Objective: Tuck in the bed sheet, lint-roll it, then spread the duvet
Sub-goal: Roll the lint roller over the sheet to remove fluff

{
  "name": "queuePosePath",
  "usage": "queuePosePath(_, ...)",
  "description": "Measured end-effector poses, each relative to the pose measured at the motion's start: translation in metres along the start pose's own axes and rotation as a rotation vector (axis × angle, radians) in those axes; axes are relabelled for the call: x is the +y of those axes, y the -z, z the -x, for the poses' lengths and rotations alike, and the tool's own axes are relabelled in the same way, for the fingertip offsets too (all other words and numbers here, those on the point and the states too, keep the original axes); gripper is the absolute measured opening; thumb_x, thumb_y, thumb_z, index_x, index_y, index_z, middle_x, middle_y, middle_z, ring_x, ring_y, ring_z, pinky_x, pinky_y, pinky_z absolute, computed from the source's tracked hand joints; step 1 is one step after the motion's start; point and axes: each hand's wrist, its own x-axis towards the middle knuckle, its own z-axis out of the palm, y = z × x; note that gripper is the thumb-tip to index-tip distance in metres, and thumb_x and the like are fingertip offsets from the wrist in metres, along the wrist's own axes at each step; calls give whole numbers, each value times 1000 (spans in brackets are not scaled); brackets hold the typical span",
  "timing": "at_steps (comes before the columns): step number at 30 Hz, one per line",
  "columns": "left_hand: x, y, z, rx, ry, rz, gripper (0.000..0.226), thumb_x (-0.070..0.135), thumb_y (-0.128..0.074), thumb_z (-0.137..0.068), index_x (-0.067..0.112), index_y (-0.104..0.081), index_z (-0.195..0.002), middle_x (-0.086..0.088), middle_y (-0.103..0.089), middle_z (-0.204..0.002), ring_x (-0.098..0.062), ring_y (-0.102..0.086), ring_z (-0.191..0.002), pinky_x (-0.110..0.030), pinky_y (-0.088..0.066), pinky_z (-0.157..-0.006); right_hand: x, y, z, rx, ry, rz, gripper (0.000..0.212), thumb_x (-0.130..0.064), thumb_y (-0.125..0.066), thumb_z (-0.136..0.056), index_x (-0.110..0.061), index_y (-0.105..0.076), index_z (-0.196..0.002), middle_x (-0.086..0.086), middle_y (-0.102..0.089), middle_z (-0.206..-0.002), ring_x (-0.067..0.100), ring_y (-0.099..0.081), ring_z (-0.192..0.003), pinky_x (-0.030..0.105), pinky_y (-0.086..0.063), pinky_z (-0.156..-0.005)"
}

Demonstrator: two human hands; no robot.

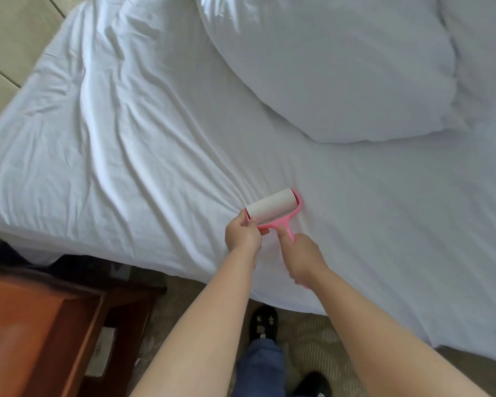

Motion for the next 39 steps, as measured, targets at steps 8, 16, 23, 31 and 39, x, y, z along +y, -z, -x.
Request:
queuePosePath(8,-24,-10,52,-100,-72,97,45,11,-48,-97,25,-48,-139,-7,-69,-75,-18,-55,-69,-23,-38,-49,40,17,52,137,50,-140,50,-57,-29,-97,-19,-39,-66,-1,-46,-66,17,-44,-58,31,-37,-58)
queuePosePath(16,-19,-68,95,-306,-110,-16,49,5,-48,-95,22,-46,-141,-16,-68,-109,-7,-61,-60,-18,-38,-47,82,59,79,298,-48,-289,51,-60,-27,-95,-21,-40,-66,-2,-46,-67,16,-43,-59,33,-36,-59)
queuePosePath(23,-31,-130,105,-502,-86,-156,41,5,-49,-93,25,-55,-129,-12,-69,-99,-8,-62,-65,-18,-37,-45,125,94,80,394,-176,-339,51,-58,-25,-97,-20,-42,-68,-1,-48,-70,16,-45,-62,32,-38,-61)
queuePosePath(31,-32,-160,72,-430,-205,-234,33,7,-51,-96,19,-60,-125,-6,-68,-95,-2,-65,-60,-15,-38,-44,115,111,43,280,-272,-437,54,-59,-22,-97,-18,-43,-68,-2,-41,-61,15,-38,-53,24,-30,-48)
queuePosePath(39,15,-204,14,-404,-207,-159,39,0,-50,-94,14,-59,-129,-15,-67,-116,0,-64,-55,-11,-38,-42,82,145,-30,272,-306,-422,53,-64,-26,-93,-18,-42,-75,1,-45,-66,19,-44,-52,24,-32,-44)
